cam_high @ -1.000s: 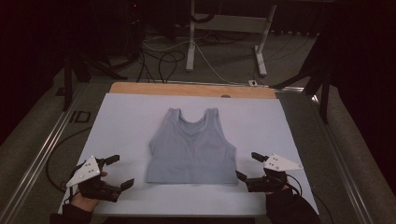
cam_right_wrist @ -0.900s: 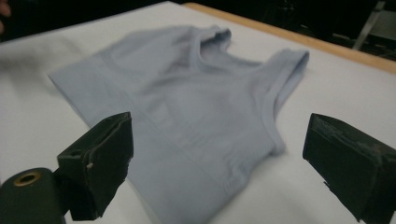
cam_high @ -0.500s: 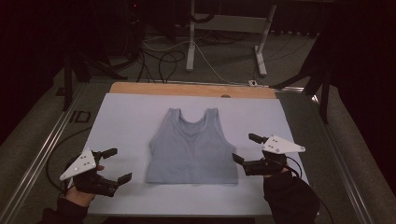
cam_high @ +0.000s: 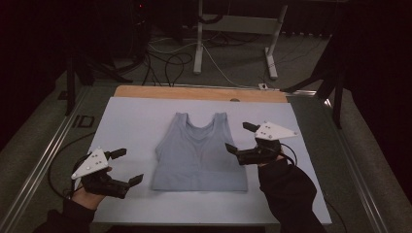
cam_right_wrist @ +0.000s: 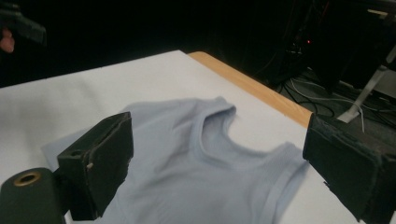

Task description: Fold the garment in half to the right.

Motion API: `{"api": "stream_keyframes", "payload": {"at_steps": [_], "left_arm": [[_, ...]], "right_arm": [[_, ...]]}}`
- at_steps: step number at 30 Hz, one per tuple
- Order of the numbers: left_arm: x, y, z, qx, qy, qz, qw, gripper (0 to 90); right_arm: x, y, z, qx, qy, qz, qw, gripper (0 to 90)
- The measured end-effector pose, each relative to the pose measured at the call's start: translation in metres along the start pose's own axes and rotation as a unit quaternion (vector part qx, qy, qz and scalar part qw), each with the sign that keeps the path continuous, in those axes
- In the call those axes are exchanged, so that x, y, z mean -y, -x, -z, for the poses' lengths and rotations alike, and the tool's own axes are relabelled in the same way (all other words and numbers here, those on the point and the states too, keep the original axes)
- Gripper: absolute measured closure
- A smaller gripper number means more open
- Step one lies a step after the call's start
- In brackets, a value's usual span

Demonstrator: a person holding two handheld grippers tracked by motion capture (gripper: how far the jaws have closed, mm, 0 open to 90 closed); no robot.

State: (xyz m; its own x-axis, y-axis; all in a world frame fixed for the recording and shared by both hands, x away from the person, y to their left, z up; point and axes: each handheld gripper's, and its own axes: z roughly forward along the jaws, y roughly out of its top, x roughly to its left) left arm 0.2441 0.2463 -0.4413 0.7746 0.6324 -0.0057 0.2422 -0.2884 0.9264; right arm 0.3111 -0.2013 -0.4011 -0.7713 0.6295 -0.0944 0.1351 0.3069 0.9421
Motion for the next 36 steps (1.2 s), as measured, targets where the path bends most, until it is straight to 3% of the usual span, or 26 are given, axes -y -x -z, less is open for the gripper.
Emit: {"api": "stream_keyframes", "payload": {"at_steps": [8, 18, 25, 36], "left_arm": [[-0.005, 0.006, -0.01, 0.001, -0.012, -0.012, 0.9999, 0.1], [-0.005, 0.009, -0.022, 0.003, -0.037, -0.009, 0.9993, 0.1], [-0.007, 0.013, -0.031, -0.007, -0.056, -0.012, 0.9983, 0.1], [0.005, 0.01, -0.048, -0.017, -0.085, 0.019, 0.9961, 0.1]], "right_arm": [[-0.018, 0.0, -0.031, -0.013, -0.004, 0.012, 0.9998, 8.7], [-0.028, 0.001, -0.069, -0.028, -0.011, 0.008, 0.9995, 8.7], [-0.036, 0.002, -0.095, -0.035, -0.014, 0.007, 0.9993, 9.1], [-0.031, 0.005, -0.129, -0.043, -0.029, 0.002, 0.9986, 9.1]]}}
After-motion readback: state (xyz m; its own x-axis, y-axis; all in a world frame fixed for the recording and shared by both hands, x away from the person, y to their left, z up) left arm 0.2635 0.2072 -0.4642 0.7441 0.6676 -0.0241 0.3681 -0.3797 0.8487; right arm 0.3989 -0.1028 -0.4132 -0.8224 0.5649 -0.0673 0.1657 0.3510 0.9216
